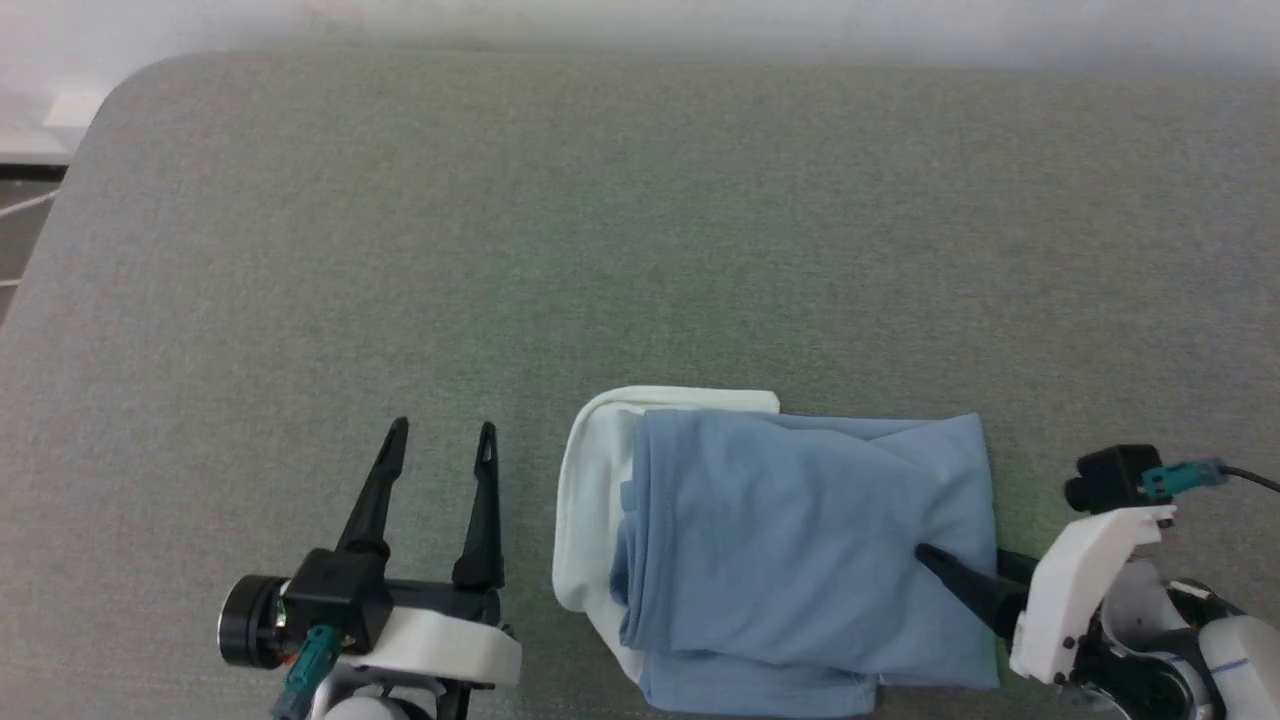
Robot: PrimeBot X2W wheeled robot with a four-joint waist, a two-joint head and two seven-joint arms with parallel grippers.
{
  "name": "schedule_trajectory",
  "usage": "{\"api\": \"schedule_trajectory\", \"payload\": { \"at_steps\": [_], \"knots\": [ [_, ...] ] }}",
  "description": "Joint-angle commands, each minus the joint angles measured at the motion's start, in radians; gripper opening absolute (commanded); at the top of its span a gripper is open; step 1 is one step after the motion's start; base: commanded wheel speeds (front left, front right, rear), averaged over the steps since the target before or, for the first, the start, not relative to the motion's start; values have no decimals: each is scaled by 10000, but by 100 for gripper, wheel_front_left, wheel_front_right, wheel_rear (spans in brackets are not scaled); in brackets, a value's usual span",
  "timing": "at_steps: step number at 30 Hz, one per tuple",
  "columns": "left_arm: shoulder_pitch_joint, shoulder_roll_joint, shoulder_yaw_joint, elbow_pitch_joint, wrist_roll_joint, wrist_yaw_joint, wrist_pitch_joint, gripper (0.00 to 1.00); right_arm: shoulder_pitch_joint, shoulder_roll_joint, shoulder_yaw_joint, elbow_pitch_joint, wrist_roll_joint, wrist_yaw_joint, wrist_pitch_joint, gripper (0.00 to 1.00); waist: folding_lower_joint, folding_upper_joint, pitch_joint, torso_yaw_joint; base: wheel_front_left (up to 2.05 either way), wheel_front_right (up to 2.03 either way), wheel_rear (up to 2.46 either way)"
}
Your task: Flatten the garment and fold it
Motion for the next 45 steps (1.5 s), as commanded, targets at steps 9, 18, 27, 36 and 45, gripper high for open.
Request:
{"api": "schedule_trajectory", "payload": {
  "at_steps": [9, 18, 27, 36, 45],
  "knots": [
    [-112, -18, -239, 169, -66, 97, -49, 100, -510, 136, 1508, 1512, 55, -9, -865, 0, -1, 0, -416, 605, 0, 0, 0],
    [87, -18, -363, 177, -200, 103, -49, 100, -1464, -868, 2087, 1617, -1451, -9, -2226, 0, -1, 0, -813, -129, 0, 0, 0],
    [-650, -18, -763, 61, -282, 35, -49, 100, -2720, -2982, 2823, 910, -3288, -9, -1862, 0, -1, 0, -211, -1627, 0, 0, 0],
    [-2192, -18, -1816, 30, -422, 248, -49, 100, -4395, -5360, 3028, 1209, -3667, -9, -2079, 0, -1, 0, 1575, -2657, 0, 0, 0],
    [-3326, -18, -2325, 119, -244, 211, -49, 100, -5070, -6078, 1633, 3621, -3735, -9, -3323, 0, -1, 0, 3246, -2264, 0, 0, 0]
  ]
}}
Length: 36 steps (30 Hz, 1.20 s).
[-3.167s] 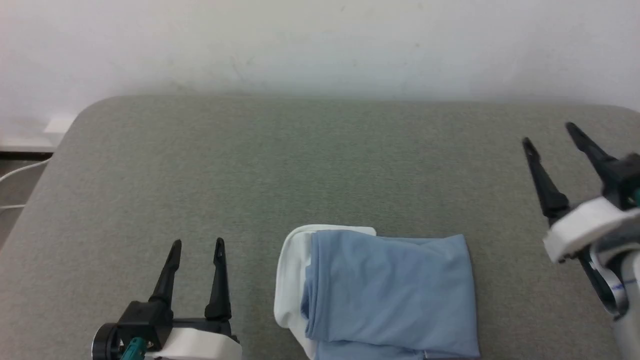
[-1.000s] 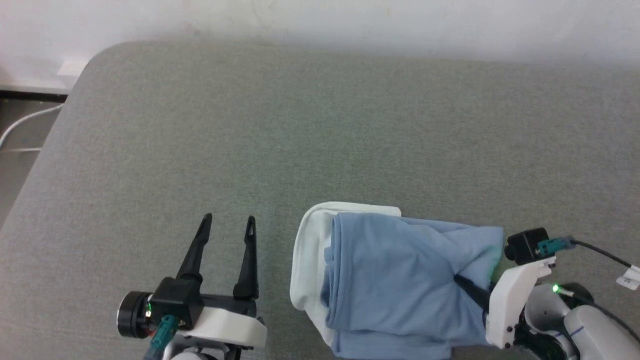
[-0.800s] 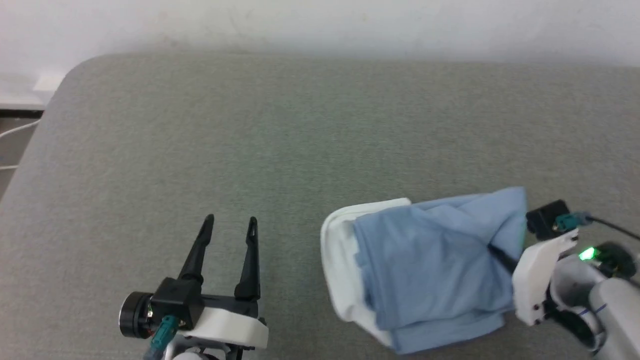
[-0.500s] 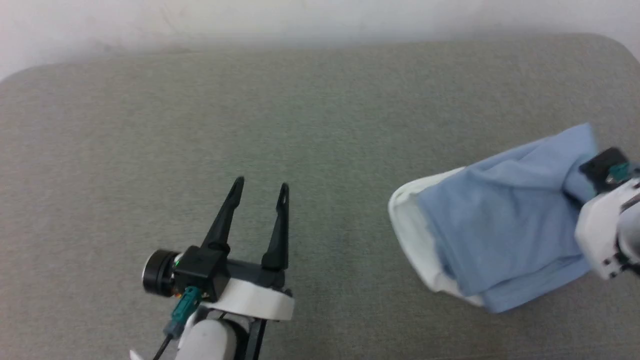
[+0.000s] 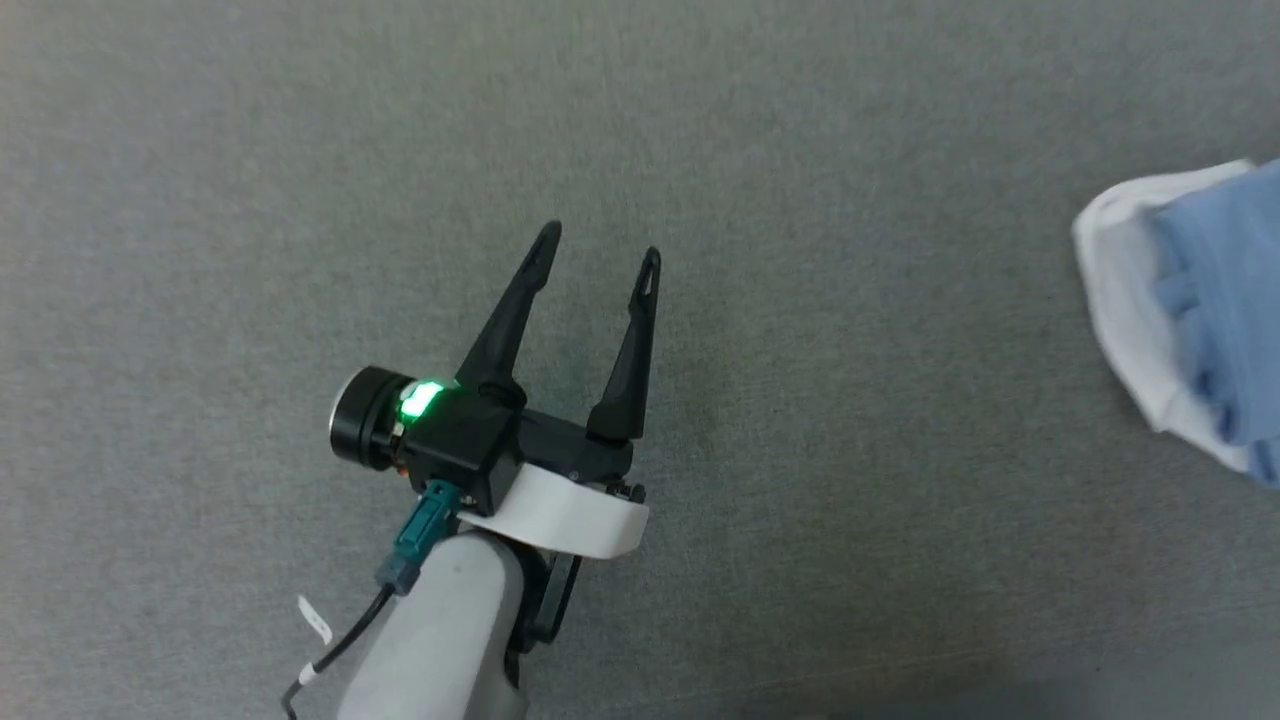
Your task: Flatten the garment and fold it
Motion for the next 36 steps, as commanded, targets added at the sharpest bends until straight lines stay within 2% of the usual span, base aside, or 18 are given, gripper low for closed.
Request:
{"api": "schedule_trajectory", "payload": {
  "at_steps": [1, 9, 10, 11, 12, 17, 23, 30, 36],
  "knots": [
    [-145, -1, -24, 4, 62, 48, -47, 100, -149, -49, -124, 158, -85, -23, -132, 0, -3, 0, 1148, 102, 0, 0, 0],
    [-270, -1, 28, -40, 165, 88, -47, 100, -333, 75, -1098, 2029, -433, -23, -858, 0, -3, 0, 1685, 539, 0, 0, 0],
    [-266, -1, 45, -42, 163, 96, -47, 100, -398, 116, -1201, 2218, -517, -23, -973, 13, -3, 0, 1692, 568, 0, 0, 0],
    [-262, -1, 60, -44, 160, 104, -47, 100, -450, 161, -1265, 2363, -609, -23, -1095, 45, -3, 0, 1684, 591, 0, 0, 0],
    [-255, -1, 75, -41, 153, 111, -47, 100, -509, 219, -1368, 2537, -668, -23, -1191, 100, -3, 0, 1654, 610, 0, 0, 0],
    [-124, -1, 203, 21, 69, 151, -47, 100, -744, 386, -1388, 2989, -964, -23, -1323, 100, -3, 0, 1141, 555, 0, 0, 0],
    [377, -1, 478, 80, -47, 173, -47, 100, -1257, 483, -1351, 2877, -1069, -23, -1314, 100, -3, 0, -208, 327, 0, 0, 0],
    [1244, -1, 1066, 86, -112, 178, -47, 100, -1615, 841, -1467, 1597, -782, -23, -1664, 100, -3, 0, -1875, 260, 0, 0, 0],
    [1947, -1, 1725, 16, -121, 360, -47, 100, -1194, 1798, -2142, -130, -633, -23, -2567, 100, -3, 0, -2775, 389, 0, 0, 0]
  ]
}}
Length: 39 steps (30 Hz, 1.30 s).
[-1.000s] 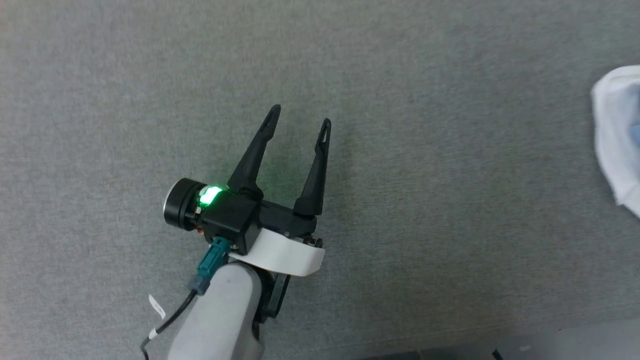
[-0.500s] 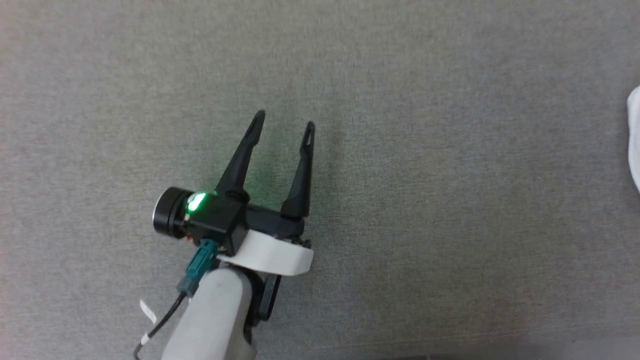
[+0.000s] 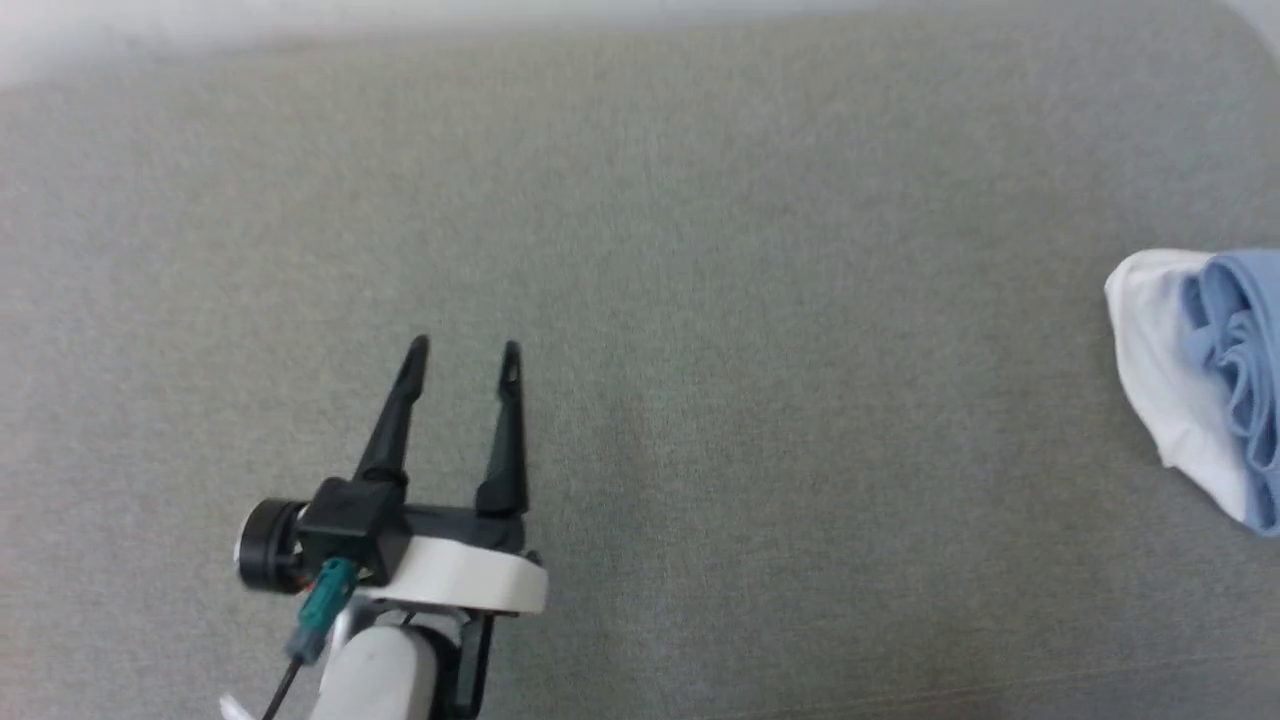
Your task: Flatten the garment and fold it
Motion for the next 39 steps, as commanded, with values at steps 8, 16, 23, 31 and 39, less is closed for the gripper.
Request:
{"api": "schedule_trajectory", "payload": {
  "at_steps": [8, 16, 23, 31, 39],
  "knots": [
    [853, -3, 721, -213, 147, 256, -49, 100, 2047, 2193, -1444, -2578, -163, -21, -1151, 100, 3, 0, -1707, 217, 0, 0, 0],
    [1621, -3, 990, -343, 244, 439, -49, 100, 4480, 4509, -1997, -4555, -484, -21, -1918, 100, 3, 0, -2087, 424, 0, 0, 0],
    [1939, -3, 938, -234, 258, 470, -49, 100, 6107, 5871, -2131, -5155, -865, -21, -2338, 100, 3, 0, -2180, 568, 0, 0, 0],
    [2205, -3, 1003, 26, 392, 432, -49, 100, 7360, 6493, -1838, -4774, -1651, -21, -2390, 100, 3, 0, -2267, 649, 0, 0, 0],
    [2231, -3, 969, 122, 457, 461, -49, 100, 7567, 6485, -1778, -4598, -2095, -21, -2356, 100, 3, 0, -2242, 729, 0, 0, 0]
  ]
}}
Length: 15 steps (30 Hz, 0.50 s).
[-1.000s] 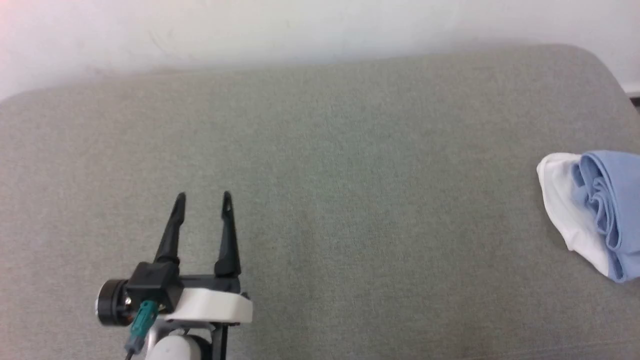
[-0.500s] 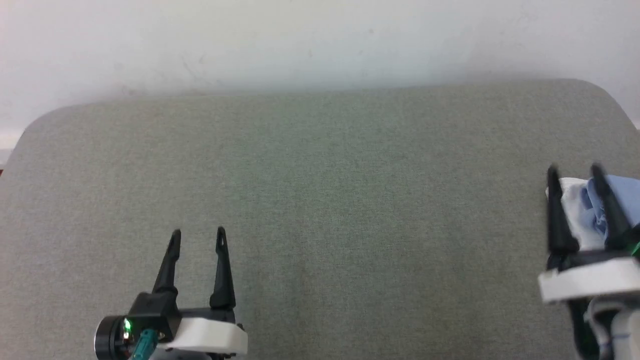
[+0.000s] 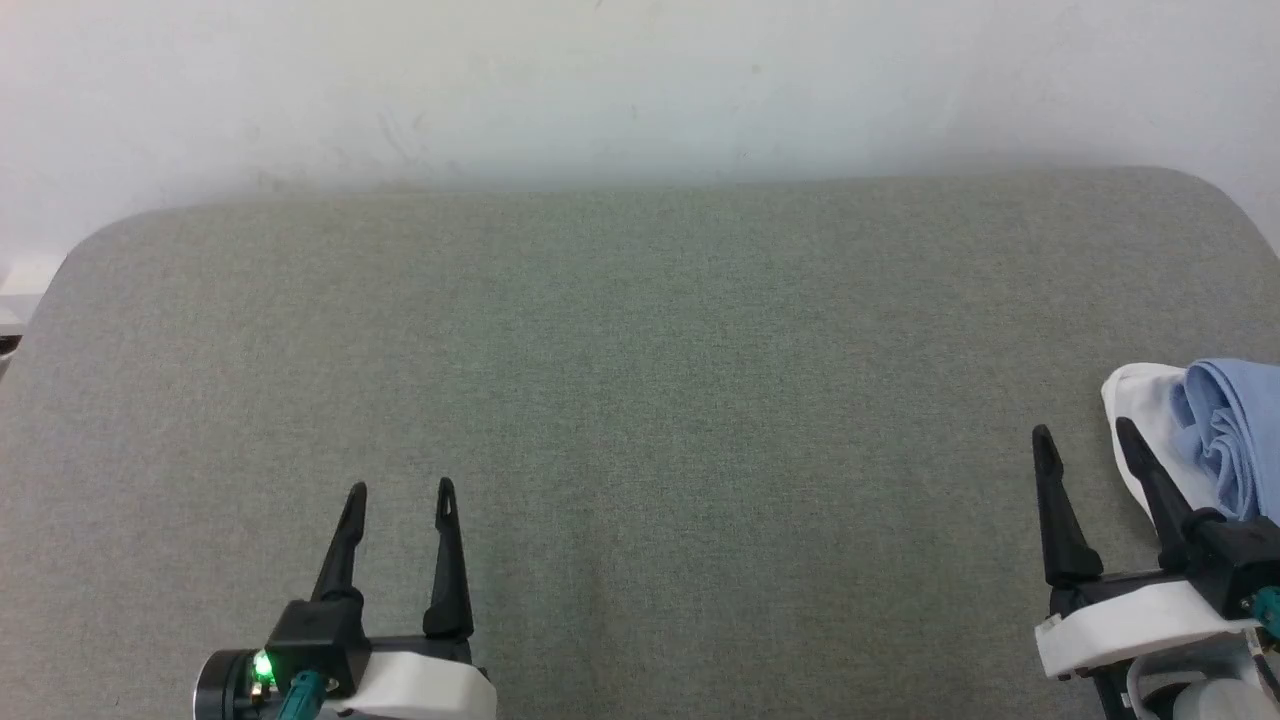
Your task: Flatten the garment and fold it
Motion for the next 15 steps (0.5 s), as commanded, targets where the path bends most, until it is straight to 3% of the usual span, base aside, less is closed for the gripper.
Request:
{"api": "schedule_trajectory", "payload": {
  "at_steps": [1, 5, 6, 15],
  "knots": [
    [71, -5, 1, 23, 79, 34, -49, 100, 112, 8, -26, -15, -56, -19, -22, 100, 0, 0, 15, 8, 0, 0, 0],
    [77, -5, 26, 46, -643, 66, -49, 100, 110, 42, -70, -50, -59, -19, -28, 100, 0, 0, 42, 22, 0, 0, 0],
    [0, 0, 12, 25, -653, 3, 1, 0, 2, 10, -44, -20, -1, 0, -1, 0, 0, 0, 39, 24, 0, 0, 0],
    [-48, 0, 52, 17, -533, -57, 150, 0, -5, 32, -1, -51, -63, 1, 118, 0, 2, 0, 37, 24, 0, 0, 0]
  ]
}}
